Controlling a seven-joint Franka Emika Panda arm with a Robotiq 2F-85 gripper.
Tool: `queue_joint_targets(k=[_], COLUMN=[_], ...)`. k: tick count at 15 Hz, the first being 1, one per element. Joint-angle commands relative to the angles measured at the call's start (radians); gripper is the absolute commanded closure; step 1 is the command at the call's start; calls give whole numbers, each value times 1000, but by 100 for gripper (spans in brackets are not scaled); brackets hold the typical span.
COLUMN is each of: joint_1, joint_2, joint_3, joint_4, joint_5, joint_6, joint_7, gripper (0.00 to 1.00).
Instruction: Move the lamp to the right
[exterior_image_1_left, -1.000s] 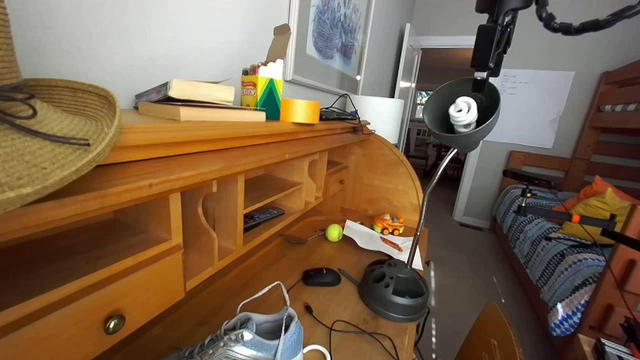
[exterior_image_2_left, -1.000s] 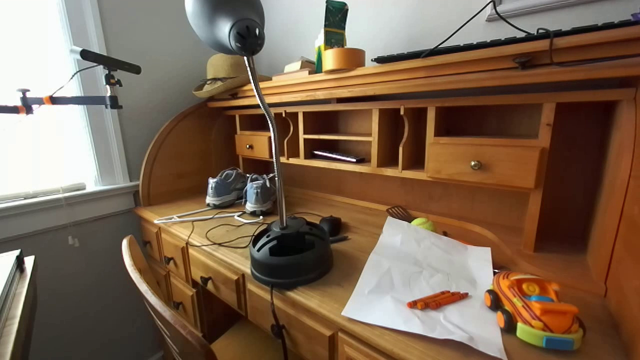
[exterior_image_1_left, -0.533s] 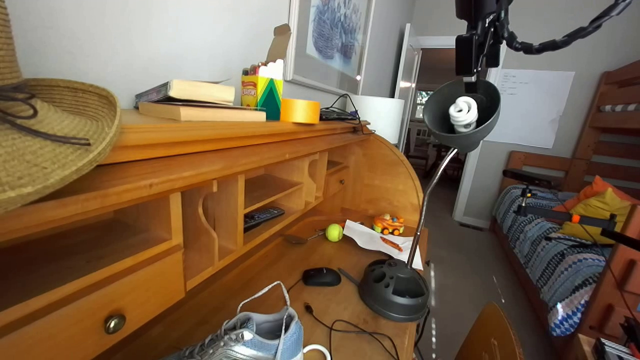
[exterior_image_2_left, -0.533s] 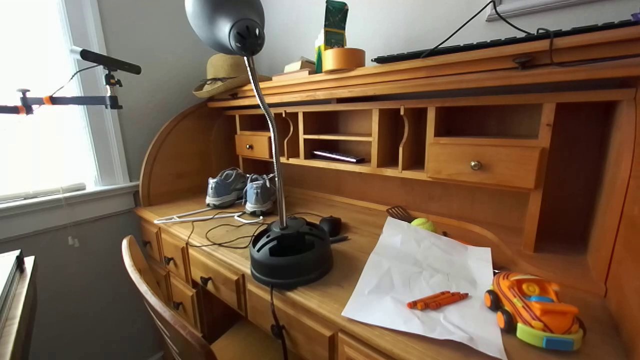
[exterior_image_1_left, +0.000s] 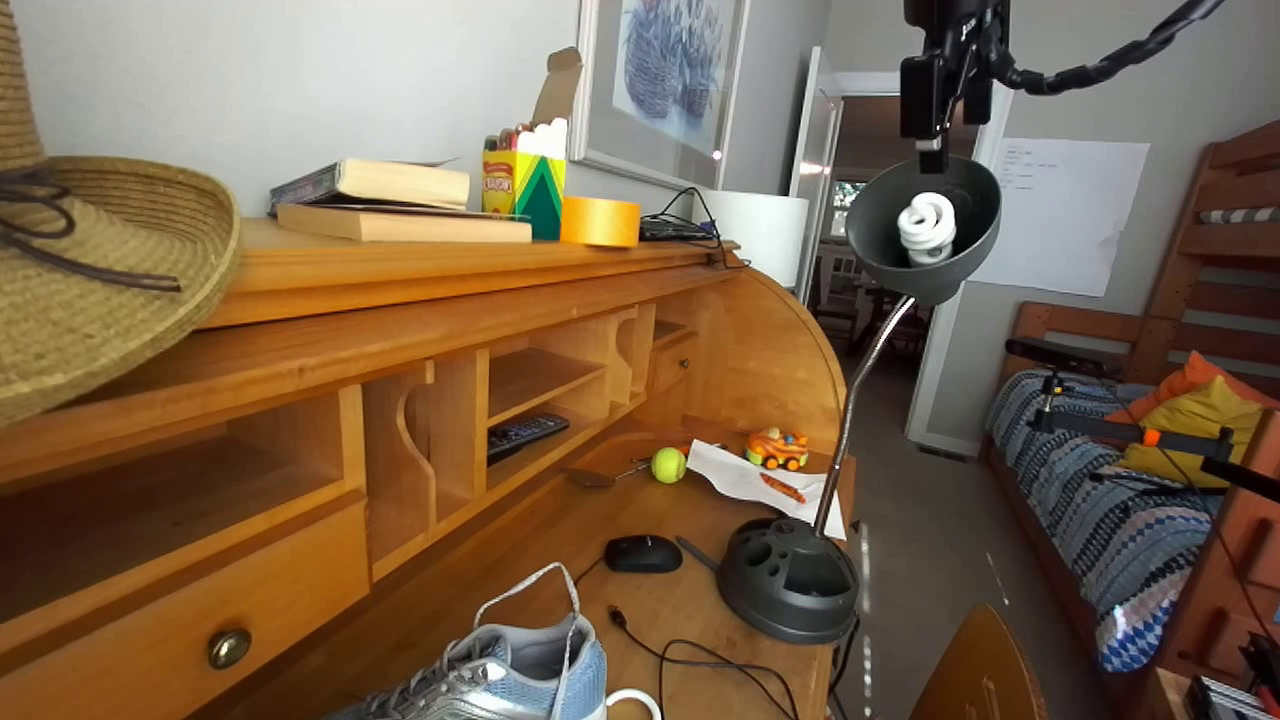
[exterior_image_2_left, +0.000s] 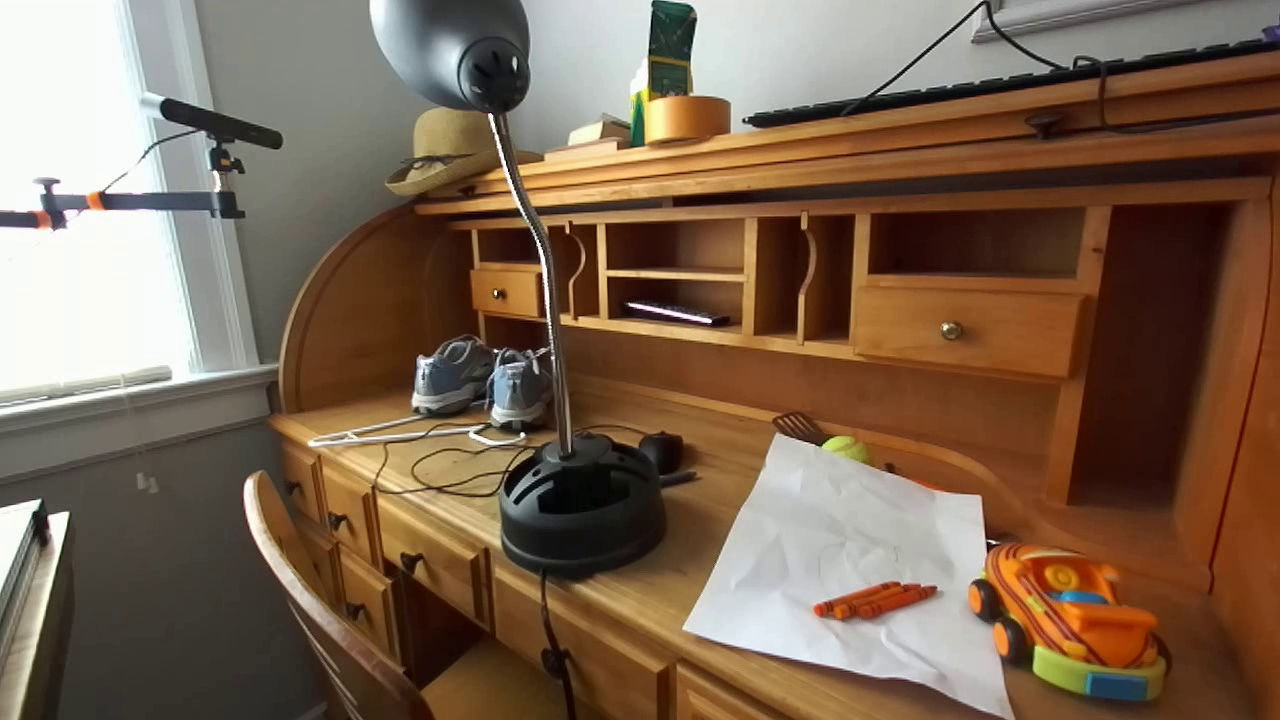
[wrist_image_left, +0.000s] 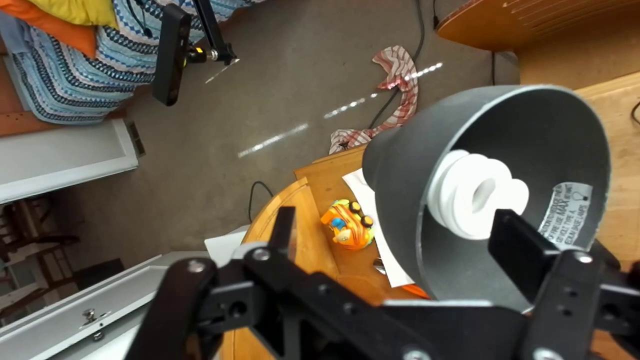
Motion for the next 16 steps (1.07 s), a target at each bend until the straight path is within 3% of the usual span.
queue_joint_targets(k=[1,2,6,7,12,14,16], joint_1=[21,21,24,25,31,34,36], joint_2=[0,0,-1,-1,1,2,6], joint_3=[-22,-25,-36,-37,-44,-45,-45], joint_4=[-3,-4,-14,-16,-27,-32,-38], joint_5=[-22,-21,-21,-21,-18,-16,-14], joint_6=[4,4,10,12,24,29,34], joint_7=[-8,-10,-19,-21,-39,-47,-56], gripper=[17,26,38,48,49,45,48])
